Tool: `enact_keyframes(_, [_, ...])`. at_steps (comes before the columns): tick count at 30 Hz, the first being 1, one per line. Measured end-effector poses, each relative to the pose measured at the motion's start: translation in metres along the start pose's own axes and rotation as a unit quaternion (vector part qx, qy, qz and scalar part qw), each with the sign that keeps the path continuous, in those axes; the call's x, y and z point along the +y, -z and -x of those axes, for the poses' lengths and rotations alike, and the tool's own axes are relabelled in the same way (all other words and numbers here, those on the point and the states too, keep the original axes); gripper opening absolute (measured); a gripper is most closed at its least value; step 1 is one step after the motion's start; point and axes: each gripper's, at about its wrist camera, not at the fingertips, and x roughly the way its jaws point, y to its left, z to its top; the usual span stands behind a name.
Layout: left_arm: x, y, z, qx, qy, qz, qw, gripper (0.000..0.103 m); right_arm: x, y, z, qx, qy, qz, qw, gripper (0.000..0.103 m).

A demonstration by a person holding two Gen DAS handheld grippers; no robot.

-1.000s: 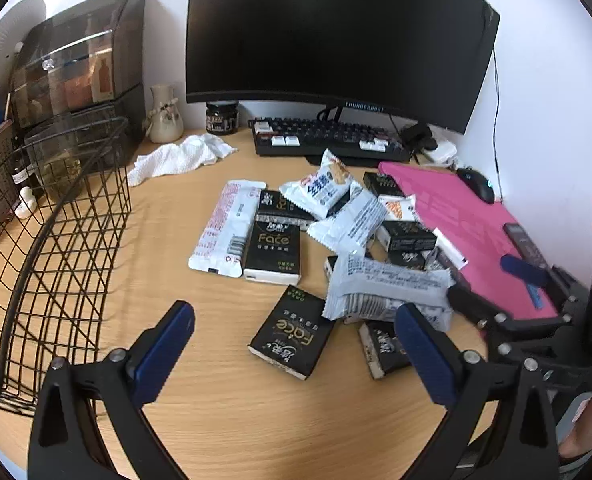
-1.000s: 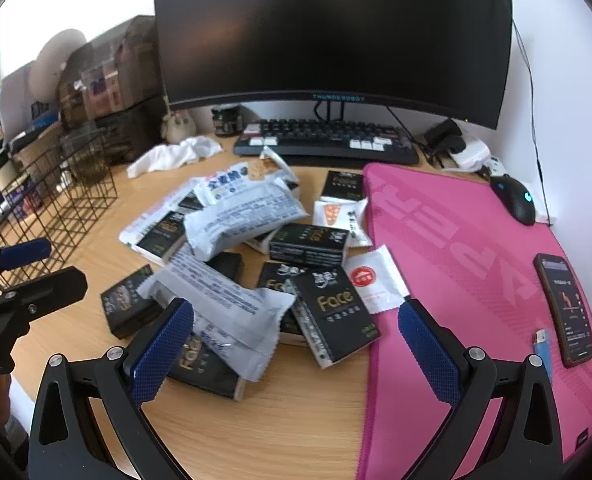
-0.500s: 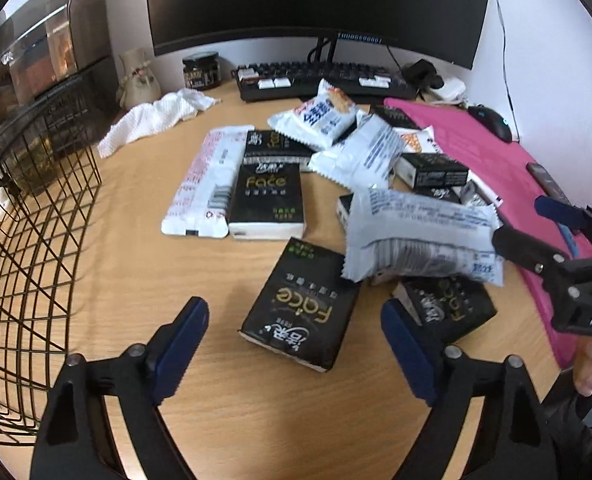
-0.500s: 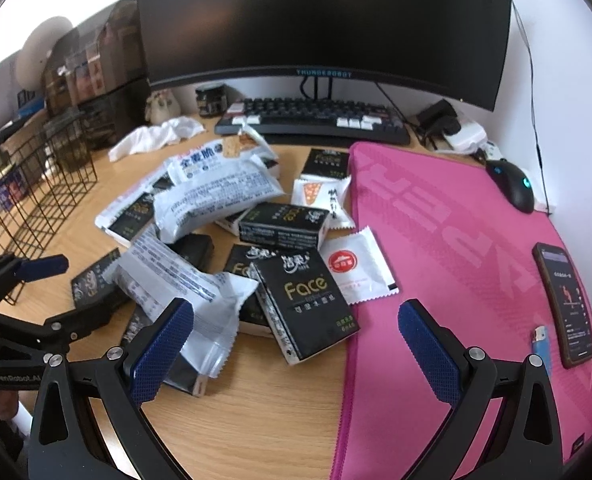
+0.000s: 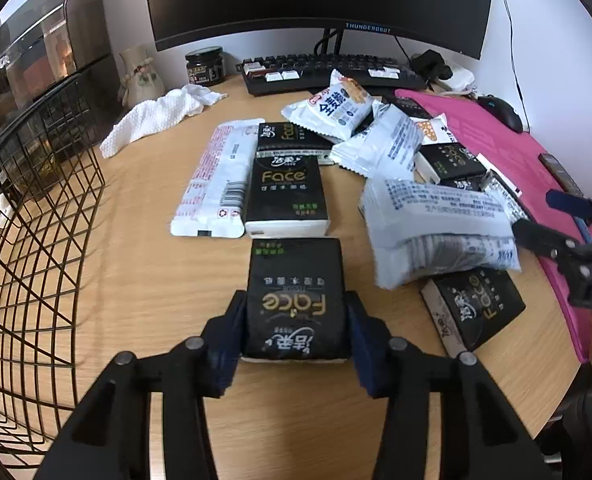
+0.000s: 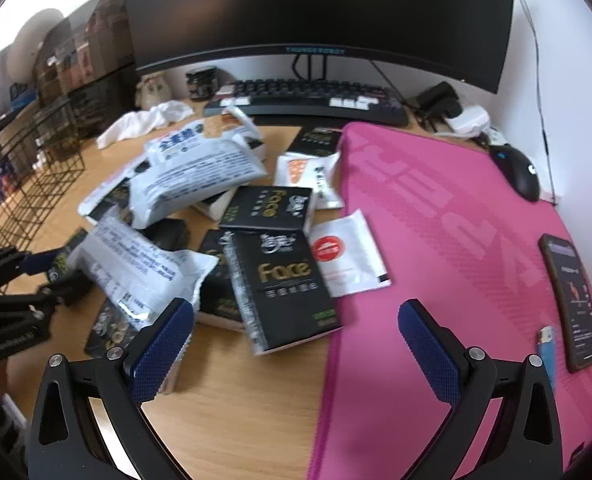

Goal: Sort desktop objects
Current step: 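Grasp the black Face tissue pack with the left tool while the right tool grasps another, then carry both tissue packs to the wire basket and release them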

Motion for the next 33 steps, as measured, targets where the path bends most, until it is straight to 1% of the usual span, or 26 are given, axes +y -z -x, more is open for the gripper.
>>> enact_keyframes(3, [0.000, 0.001, 0.001, 0.000, -0.002, 0.003, 1.0000, 0.052, -0.006, -0.002, -0.002, -0.009, -0.010, -0.004, 1.000, 0.103])
enact_keyframes(5, [-0.001, 0.001, 0.001, 0.001, -0.002, 0.002, 1.0000, 0.052, -0.009, -0.002, -0.009, -0.012, -0.007, 0.001, 1.000, 0.103])
enact_keyframes(6, [-0.001, 0.001, 0.001, 0.001, -0.002, 0.001, 1.0000, 0.052, -0.010, -0.003, -0.012, -0.006, -0.014, -0.004, 1.000, 0.103])
enact_keyframes(7, [-0.001, 0.001, 0.001, 0.001, -0.002, 0.002, 1.0000, 0.052, -0.013, -0.003, -0.014, -0.005, -0.032, -0.011, 0.999, 0.103])
enact_keyframes(9, [-0.001, 0.001, 0.001, 0.002, -0.001, 0.002, 1.0000, 0.052, -0.015, -0.004, -0.013, -0.009, -0.053, -0.013, 0.998, 0.098])
enact_keyframes(10, [-0.002, 0.001, 0.001, 0.002, -0.001, 0.002, 1.0000, 0.052, -0.014, -0.004, -0.015, -0.004, -0.054, -0.011, 0.998, 0.092])
enact_keyframes(11, [-0.002, 0.001, 0.001, 0.003, -0.001, 0.002, 1.0000, 0.052, -0.014, -0.003, -0.019, 0.004, -0.054, -0.012, 0.998, 0.084])
enact_keyframes(12, [-0.003, 0.001, 0.001, 0.003, -0.002, 0.001, 1.0000, 0.052, -0.015, -0.003, -0.019, 0.005, -0.068, -0.017, 0.998, 0.080])
enact_keyframes(14, [-0.005, 0.001, 0.002, 0.002, -0.002, -0.001, 1.0000, 0.052, -0.015, -0.003, -0.020, 0.007, -0.099, -0.018, 0.995, 0.059])
enact_keyframes(15, [-0.005, 0.001, 0.001, 0.003, -0.001, -0.002, 1.0000, 0.053, -0.015, -0.003, -0.019, 0.005, -0.113, -0.017, 0.993, 0.054])
enact_keyframes(16, [-0.006, 0.001, 0.001, 0.003, -0.001, -0.002, 1.0000, 0.052, -0.014, -0.002, -0.018, 0.006, -0.118, -0.016, 0.993, 0.049])
enact_keyframes(23, [-0.005, 0.001, 0.003, 0.005, -0.001, 0.001, 1.0000, 0.052, -0.004, 0.000, -0.008, 0.002, -0.097, 0.000, 0.995, 0.046])
enact_keyframes(27, [-0.004, -0.001, 0.013, -0.010, -0.001, 0.001, 1.0000, 0.052, 0.001, -0.003, 0.004, -0.010, -0.096, 0.005, 0.995, 0.046])
enact_keyframes(30, [-0.004, -0.003, 0.023, -0.020, -0.002, 0.001, 0.9998, 0.052, 0.004, -0.005, 0.015, -0.024, -0.086, 0.012, 0.996, 0.046])
enact_keyframes(33, [-0.004, -0.004, 0.034, -0.031, -0.002, 0.001, 0.9995, 0.052, 0.006, -0.008, 0.025, -0.035, -0.088, 0.013, 0.995, 0.046])
